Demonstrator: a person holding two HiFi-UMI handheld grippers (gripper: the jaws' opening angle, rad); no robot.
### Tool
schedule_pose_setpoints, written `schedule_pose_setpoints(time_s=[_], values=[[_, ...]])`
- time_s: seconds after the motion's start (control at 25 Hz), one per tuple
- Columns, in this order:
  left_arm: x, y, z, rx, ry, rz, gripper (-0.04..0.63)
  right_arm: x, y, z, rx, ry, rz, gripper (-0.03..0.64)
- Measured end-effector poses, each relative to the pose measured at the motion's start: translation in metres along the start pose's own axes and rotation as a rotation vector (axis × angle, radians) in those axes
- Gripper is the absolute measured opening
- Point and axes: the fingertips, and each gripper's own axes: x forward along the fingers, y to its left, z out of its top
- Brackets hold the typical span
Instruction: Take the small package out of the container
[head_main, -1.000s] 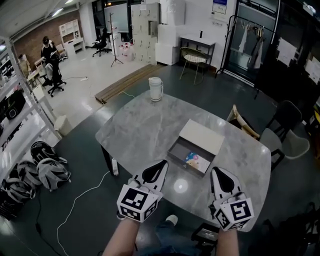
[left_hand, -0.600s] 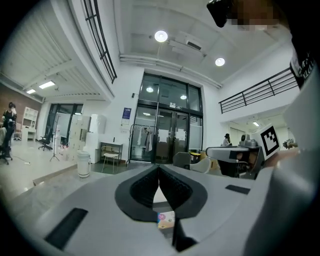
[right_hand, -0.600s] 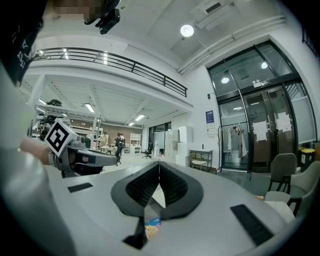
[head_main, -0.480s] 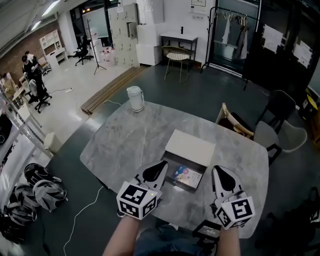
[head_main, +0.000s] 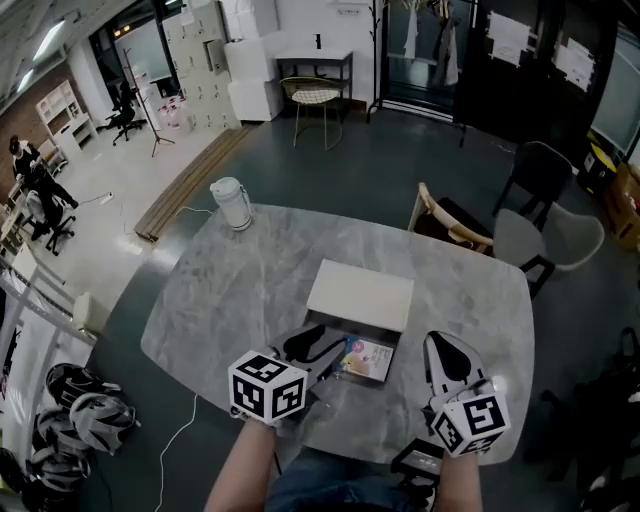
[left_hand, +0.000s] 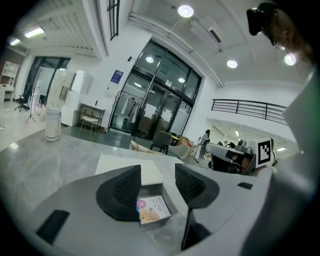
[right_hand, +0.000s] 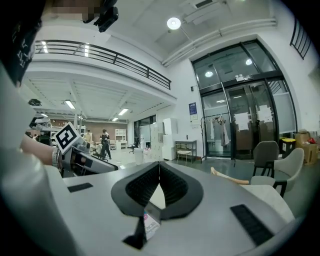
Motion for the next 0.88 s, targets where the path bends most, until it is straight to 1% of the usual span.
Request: schedule_pose_setpoints(time_s=[0.08, 0.2, 0.28, 0.36, 0.44, 0.56, 0.68, 0.76, 0.88], values=[[0.011, 0.008, -0.009, -0.033, 0.064, -0.02, 0.225, 0.005, -0.006, -0.006, 0.023, 0.022, -0.027, 0.026], [0.028, 0.021, -0.022, -0.046, 0.164, -0.037, 0.225, 0.013, -0.014, -0.013, 0.034, 0.047, -0.055, 0.025], [0.038, 0.027, -0.032, -0.069, 0.227, -0.073, 0.23, 0.017, -0.021, -0.014, 0.037, 0.059, -0.074, 0.025], [0.046, 0.034, -0.044, -0.117, 0.29, -0.113, 0.244, 0.023, -0.027, -0.013, 0.035, 0.064, -0.092, 0.026], [0.053, 0.042, -0.054, -0.166, 0.343, -0.127, 0.244, 0.029, -0.03, -0.012, 0.029, 0.067, -0.101, 0.026], [0.065, 0.051, -0.07, -0.209, 0.435, -0.133, 0.244, 0.038, -0.035, -0.016, 0.029, 0.09, -0.113, 0.026], [0.076, 0.05, -0.092, -0.251, 0.546, -0.164, 0.242, 0.043, -0.037, -0.032, 0.039, 0.131, -0.115, 0.026], [0.082, 0.05, -0.105, -0.262, 0.62, -0.172, 0.242, 0.045, -0.038, -0.04, 0.051, 0.154, -0.118, 0.026], [0.088, 0.05, -0.125, -0.251, 0.749, -0.164, 0.242, 0.048, -0.041, -0.05, 0.051, 0.182, -0.115, 0.026]])
